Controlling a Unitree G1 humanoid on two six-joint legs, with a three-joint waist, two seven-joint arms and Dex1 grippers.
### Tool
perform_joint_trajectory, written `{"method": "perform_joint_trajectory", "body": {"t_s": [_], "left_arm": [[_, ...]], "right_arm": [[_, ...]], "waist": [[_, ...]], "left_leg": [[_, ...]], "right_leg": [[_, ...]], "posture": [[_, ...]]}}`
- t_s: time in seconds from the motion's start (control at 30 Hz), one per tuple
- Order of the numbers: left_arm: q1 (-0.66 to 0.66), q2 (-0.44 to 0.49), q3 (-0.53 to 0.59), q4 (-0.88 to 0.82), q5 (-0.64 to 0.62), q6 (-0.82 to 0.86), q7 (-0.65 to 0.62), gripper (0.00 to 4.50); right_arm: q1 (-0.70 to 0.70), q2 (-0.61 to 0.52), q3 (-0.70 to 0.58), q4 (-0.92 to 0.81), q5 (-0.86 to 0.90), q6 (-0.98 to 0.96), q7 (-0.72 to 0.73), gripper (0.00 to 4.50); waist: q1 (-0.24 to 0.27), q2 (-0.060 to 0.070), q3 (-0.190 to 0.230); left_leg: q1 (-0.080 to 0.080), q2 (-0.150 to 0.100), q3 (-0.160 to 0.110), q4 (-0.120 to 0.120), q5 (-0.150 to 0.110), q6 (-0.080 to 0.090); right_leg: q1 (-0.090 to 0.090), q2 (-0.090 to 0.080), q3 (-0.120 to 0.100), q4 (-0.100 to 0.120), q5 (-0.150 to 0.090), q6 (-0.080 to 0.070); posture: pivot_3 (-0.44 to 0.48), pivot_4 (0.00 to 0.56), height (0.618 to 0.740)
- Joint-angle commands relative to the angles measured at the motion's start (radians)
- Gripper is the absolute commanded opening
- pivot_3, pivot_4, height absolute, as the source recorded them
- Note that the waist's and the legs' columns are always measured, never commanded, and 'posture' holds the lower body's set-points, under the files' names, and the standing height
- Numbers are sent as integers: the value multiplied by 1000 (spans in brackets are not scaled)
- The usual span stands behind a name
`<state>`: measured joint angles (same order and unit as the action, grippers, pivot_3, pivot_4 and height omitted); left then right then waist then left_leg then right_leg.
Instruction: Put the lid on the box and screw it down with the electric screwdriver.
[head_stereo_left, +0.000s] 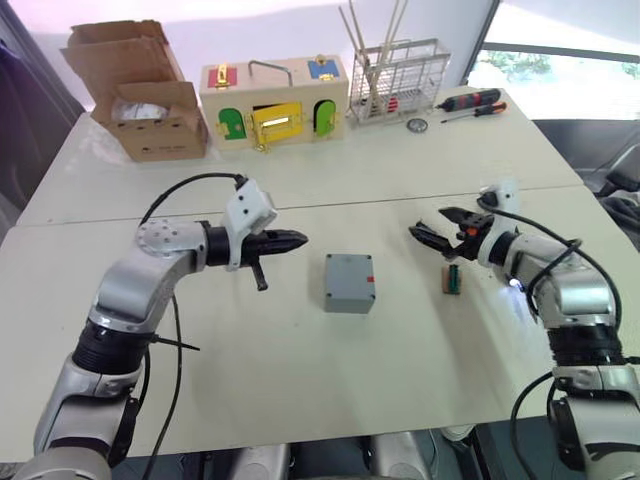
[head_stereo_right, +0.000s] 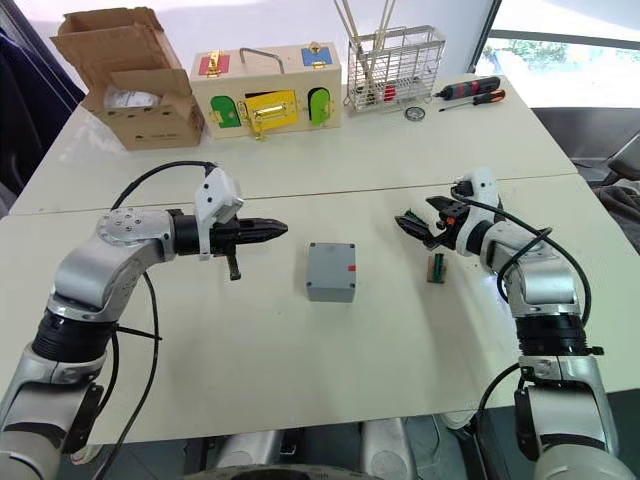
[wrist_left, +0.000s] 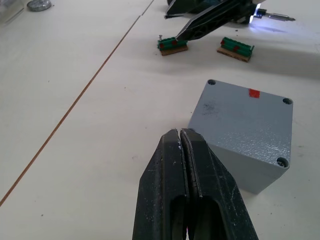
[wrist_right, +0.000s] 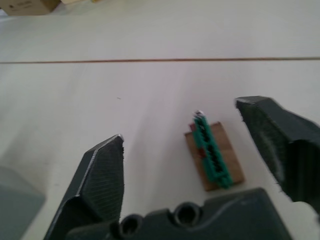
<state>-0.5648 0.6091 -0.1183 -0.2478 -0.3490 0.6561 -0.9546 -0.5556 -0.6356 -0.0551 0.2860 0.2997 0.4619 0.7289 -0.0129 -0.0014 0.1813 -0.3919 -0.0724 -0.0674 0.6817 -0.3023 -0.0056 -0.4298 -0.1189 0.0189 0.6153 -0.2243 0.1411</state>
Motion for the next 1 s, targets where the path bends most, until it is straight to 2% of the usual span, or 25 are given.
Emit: {"method": "perform_joint_trajectory", "body": {"t_s": [0.03, 0.3, 0.63, 0.77, 0.83, 0.87, 1.0], "left_arm": [[-11, 11, 10, -98, -40, 39, 8, 0], [32, 17, 18, -180, -109, 107, 28, 0], [46, 23, 8, -186, -124, 110, 54, 0], [51, 30, 4, -181, -120, 99, 54, 0], [51, 30, 4, -180, -120, 98, 54, 0], [52, 30, 4, -179, -120, 97, 54, 0], [52, 31, 3, -173, -118, 92, 53, 0]], "right_arm": [[-55, 23, 8, 80, -39, -87, 8, 2836], [-90, 52, -2, 161, -55, -135, 14, 2836], [-111, 91, -21, 208, -54, -154, 6, 2836], [-117, 103, -33, 225, -50, -155, -8, 1530], [-116, 103, -27, 228, -60, -161, -9, 417], [-115, 104, -25, 229, -63, -162, -10, 26], [-117, 108, -35, 228, -55, -162, -15, 26]], "waist": [[-2, 0, 0], [-1, 0, 0], [-1, 0, 0], [-2, 0, 0], [-2, 0, 0], [-2, 0, 0], [-2, 0, 0]], "left_leg": [[0, 0, 0, 0, 0, 0], [0, 1, 0, -1, 0, 0], [0, 0, 0, -1, 0, 0], [0, 0, 0, -1, 0, 0], [0, 0, 0, -1, 0, 0], [0, 0, 0, -1, 0, 0], [0, 0, 0, -1, 0, 0]], "right_leg": [[0, 0, 0, 0, 0, 0], [-1, 0, 0, 0, 0, 0], [-1, 0, 1, 0, 0, 0], [-1, 0, 0, 0, 0, 0], [-1, 0, 0, 0, 0, 0], [-1, 0, 1, 0, 0, 0], [-1, 0, 0, 0, 0, 0]], "posture": [[0, 150, 739], [0, 150, 739], [0, 150, 739], [0, 150, 739], [0, 150, 739], [0, 150, 739], [0, 150, 739]]}}
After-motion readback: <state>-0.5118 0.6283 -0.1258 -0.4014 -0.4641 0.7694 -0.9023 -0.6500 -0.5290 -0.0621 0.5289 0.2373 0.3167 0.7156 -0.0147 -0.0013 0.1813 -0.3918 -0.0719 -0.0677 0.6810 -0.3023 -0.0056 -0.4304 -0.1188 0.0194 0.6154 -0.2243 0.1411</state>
